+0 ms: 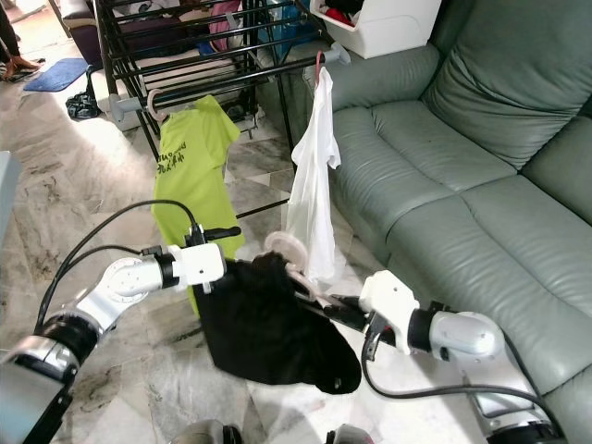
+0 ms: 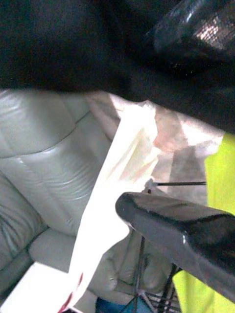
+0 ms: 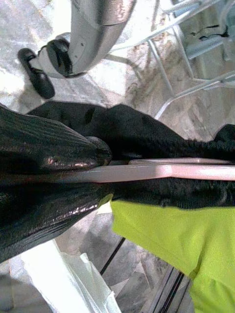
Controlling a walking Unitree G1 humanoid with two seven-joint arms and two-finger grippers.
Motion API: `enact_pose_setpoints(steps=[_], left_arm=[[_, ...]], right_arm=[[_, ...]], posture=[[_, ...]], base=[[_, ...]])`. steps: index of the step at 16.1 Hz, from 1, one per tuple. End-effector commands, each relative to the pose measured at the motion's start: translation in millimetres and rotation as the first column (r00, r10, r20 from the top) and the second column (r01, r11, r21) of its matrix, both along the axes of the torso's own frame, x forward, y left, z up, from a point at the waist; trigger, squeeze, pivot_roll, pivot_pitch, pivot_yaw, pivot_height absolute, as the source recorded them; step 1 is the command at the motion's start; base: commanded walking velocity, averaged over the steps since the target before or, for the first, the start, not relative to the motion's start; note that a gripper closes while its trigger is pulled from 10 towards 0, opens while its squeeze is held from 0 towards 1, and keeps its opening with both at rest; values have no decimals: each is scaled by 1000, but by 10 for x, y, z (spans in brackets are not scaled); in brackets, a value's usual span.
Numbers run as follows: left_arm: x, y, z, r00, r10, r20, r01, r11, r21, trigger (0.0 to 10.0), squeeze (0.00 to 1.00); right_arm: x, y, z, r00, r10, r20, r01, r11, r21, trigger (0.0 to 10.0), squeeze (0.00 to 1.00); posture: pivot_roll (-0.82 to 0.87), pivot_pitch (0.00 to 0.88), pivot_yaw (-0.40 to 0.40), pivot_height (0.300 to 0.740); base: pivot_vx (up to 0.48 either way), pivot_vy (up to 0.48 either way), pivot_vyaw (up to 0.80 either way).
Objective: Hang hanger
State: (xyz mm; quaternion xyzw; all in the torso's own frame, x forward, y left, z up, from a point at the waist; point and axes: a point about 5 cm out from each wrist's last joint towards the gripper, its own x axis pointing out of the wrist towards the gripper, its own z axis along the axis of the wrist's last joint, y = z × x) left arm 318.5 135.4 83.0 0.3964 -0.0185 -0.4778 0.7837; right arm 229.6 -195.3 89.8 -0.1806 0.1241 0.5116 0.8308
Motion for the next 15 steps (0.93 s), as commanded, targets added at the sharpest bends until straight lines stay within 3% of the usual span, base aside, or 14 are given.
enact_pose_setpoints(steps=[1,7,15], left_arm=[[29,31,6,1000,7,-16,-7,1000,22,0,0],[25,60,-118,985,18,-171,-7,998,65,0,0],[41,56,-97,976,6,-216,3,999,39,0,0]], right_arm=[[-4,16,21,999,28,21,-28,1000,-8,10000,0],[5,60,10,998,40,57,-38,999,-33,10000,0],[36,76,-33,996,42,83,-37,998,-57,10000,0]], posture=[[-82,0,80,740],[-81,0,84,740],[-78,0,84,740]], base=[[0,0,0],[0,0,0],[0,0,0]])
